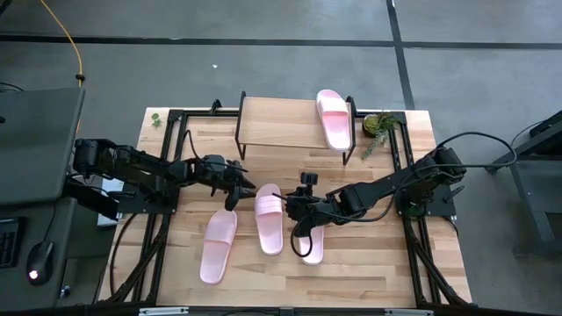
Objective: Pick and place slides into the shelf
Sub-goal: Put the pink slide on the shelf
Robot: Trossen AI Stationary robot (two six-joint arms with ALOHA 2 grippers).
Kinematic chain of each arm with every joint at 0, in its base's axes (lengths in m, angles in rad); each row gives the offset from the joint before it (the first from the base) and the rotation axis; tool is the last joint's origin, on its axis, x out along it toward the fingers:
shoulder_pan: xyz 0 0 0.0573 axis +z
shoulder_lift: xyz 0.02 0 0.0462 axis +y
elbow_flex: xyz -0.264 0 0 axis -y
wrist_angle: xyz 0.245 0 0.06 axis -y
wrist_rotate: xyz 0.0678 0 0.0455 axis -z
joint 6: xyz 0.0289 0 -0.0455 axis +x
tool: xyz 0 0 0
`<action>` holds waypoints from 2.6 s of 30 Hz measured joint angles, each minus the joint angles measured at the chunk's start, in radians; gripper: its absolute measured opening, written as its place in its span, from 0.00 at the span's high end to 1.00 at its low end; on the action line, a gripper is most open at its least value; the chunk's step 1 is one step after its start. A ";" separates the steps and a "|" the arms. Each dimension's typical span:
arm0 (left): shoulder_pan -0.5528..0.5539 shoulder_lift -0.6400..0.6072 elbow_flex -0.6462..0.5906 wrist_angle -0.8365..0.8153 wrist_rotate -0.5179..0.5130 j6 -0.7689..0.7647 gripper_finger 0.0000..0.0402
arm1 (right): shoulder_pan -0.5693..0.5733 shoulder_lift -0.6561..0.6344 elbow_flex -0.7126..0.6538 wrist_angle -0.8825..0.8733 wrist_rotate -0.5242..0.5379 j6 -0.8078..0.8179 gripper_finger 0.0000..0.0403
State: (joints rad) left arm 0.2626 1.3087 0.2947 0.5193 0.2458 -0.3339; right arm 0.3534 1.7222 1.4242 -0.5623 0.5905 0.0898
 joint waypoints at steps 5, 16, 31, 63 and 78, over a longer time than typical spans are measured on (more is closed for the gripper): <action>0.000 0.019 0.000 -0.002 -0.018 0.004 0.58 | 0.000 0.000 0.000 0.004 -0.004 0.000 0.69; -0.001 0.194 0.069 0.058 0.022 -0.004 0.58 | 0.000 0.000 0.000 0.005 -0.004 0.000 0.69; -0.002 0.439 0.230 0.058 0.276 -0.004 0.58 | 0.001 0.000 0.000 -0.002 -0.042 0.026 0.69; -0.021 0.440 0.241 0.056 0.436 -0.004 0.63 | 0.001 0.000 0.000 -0.024 -0.044 0.043 0.69; -0.021 0.440 0.254 0.059 0.458 0.013 0.95 | 0.001 0.000 0.000 -0.025 -0.044 0.032 0.69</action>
State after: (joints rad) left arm 0.2418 1.7485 0.5491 0.5788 0.7040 -0.3211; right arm 0.3546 1.7218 1.4242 -0.5869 0.5461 0.1223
